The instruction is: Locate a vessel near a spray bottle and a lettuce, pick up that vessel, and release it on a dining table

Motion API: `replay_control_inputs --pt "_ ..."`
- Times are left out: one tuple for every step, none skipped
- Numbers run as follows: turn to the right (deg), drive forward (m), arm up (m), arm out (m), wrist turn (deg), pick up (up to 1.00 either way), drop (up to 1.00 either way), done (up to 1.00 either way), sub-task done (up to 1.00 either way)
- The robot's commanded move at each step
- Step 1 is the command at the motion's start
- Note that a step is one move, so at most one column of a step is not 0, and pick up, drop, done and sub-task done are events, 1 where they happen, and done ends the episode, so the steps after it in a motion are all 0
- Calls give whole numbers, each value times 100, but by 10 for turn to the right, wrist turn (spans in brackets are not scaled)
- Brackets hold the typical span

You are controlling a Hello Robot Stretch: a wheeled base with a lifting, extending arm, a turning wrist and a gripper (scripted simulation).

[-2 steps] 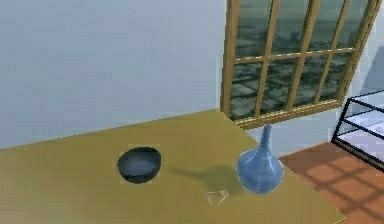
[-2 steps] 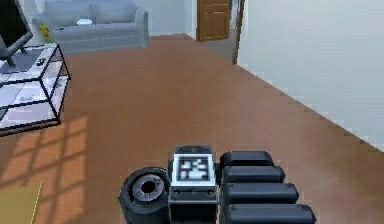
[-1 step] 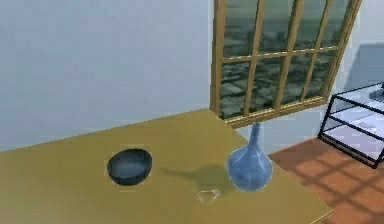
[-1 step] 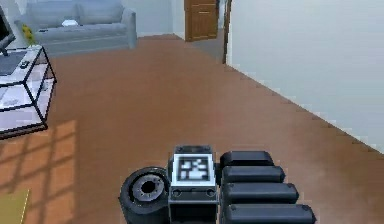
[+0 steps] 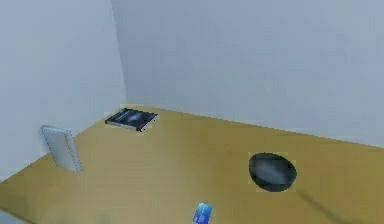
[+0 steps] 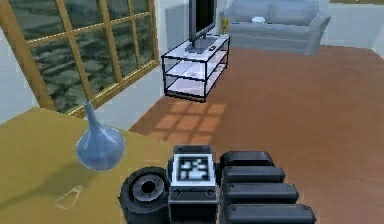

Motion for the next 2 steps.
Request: replay_control_inputs --pt "-150 0 0 0 0 0 0 0 0" --pt "450 0 0 0 0 0 0 0 0"
